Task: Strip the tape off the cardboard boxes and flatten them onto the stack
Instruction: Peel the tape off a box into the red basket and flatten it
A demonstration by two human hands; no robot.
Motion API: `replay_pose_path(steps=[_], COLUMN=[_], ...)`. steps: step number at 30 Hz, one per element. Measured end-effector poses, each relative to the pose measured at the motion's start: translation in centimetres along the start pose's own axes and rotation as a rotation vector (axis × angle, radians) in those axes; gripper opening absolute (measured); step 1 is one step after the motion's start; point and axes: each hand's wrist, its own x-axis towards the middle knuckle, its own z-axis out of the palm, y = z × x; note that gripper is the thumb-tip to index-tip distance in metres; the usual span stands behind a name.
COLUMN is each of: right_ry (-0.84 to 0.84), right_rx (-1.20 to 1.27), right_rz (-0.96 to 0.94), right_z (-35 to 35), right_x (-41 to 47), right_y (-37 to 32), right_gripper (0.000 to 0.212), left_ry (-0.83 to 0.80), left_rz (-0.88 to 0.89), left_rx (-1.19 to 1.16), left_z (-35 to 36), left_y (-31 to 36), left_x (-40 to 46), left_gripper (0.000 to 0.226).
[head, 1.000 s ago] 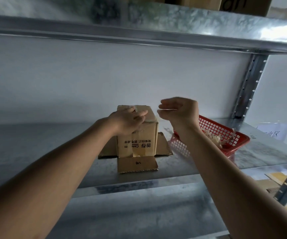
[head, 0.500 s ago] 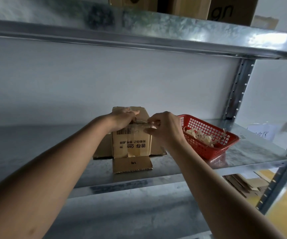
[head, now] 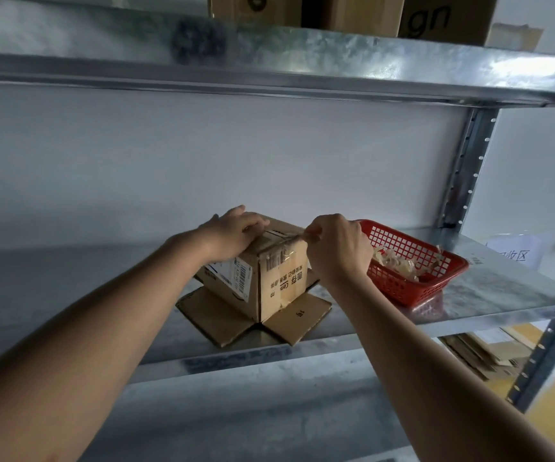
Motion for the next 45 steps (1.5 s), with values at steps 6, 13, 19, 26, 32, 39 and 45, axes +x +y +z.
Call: replay_pose_path(steps=[6, 13, 19, 26, 32, 39, 45], right_ry=[-0.078, -0.357, -0.16, -0.263, -0.147, 0.033, -0.23], right_rx=[0.42, 0.588, 0.767, 0.745, 0.593, 0.771, 1.215], right_rz=[-0.164, -0.113, -0.048, -0.013, -0.101, -0.294, 0.15], right_z=[-1.9, -2.2, -2.2, 0.1, 1.4, 1.1, -0.9], right_x=[-1.1, -2.7, -1.6, -0.3, 0.3, -1.0, -0.7], right_y=[0.3, 3.0, 3.3, 0.7, -0.2, 0.5, -0.3], right_gripper=[0.006, 0.007, 0.036, 0.035, 0.009, 0.011, 0.045], left_ry=[0.058, 0.102, 0.102, 0.118, 0.115, 0.081, 0.094], left_rz=[-0.047, -0.073, -0.073, -0.091, -0.11, -0.144, -0.132], left_rx=[0.062, 0.094, 0.097, 0.07, 0.036, 0.001, 0.03], left_z=[0.6, 1.0, 1.2, 1.6, 1.8, 1.7, 1.8], left_y=[0.3, 0.9, 0.3, -0.2, -0.5, -0.5, -0.4], left_x=[0.5, 0.5, 1.0, 1.8, 2.1, 2.4, 2.4], left_gripper=[0.049, 0.049, 0.049, 0.049, 0.051, 0.048, 0.048])
